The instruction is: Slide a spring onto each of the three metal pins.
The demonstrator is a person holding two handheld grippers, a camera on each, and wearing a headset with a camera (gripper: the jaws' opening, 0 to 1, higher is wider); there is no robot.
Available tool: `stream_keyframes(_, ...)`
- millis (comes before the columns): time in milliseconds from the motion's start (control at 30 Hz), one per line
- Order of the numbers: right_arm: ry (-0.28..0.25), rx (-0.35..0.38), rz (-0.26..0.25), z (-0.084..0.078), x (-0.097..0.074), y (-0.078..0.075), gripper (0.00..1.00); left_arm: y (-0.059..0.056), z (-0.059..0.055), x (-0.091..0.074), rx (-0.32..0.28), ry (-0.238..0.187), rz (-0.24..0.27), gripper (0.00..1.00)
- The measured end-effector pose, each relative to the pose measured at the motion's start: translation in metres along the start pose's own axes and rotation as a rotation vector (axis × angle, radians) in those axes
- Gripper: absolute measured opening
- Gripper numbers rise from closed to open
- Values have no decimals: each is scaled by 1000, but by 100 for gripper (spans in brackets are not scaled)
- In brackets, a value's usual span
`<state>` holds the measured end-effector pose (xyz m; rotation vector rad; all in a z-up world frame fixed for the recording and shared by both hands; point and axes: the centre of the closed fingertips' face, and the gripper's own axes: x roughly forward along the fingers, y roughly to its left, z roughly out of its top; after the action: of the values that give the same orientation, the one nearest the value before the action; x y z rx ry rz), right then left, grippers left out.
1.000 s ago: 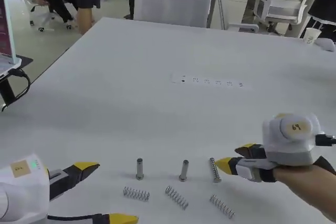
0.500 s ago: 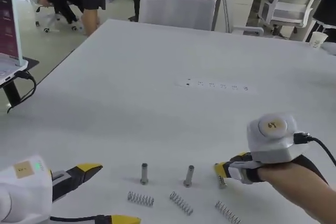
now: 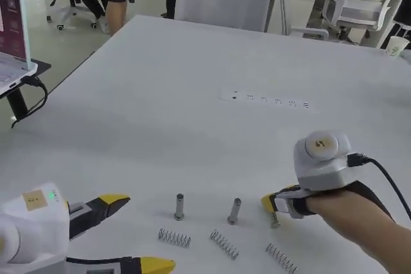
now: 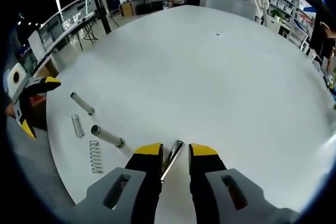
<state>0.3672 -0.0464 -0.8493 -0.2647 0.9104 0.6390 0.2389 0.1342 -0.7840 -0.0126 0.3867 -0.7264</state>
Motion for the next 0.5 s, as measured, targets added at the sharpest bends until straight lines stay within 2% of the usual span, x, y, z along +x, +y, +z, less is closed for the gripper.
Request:
stream_keyframes(200, 28, 24, 0, -2, 4, 1, 16, 2, -1, -1, -1, 1, 2, 76)
stream_keyframes(500, 45, 3, -35, -3, 7, 0, 14, 2, -5, -1, -10, 5, 1, 76)
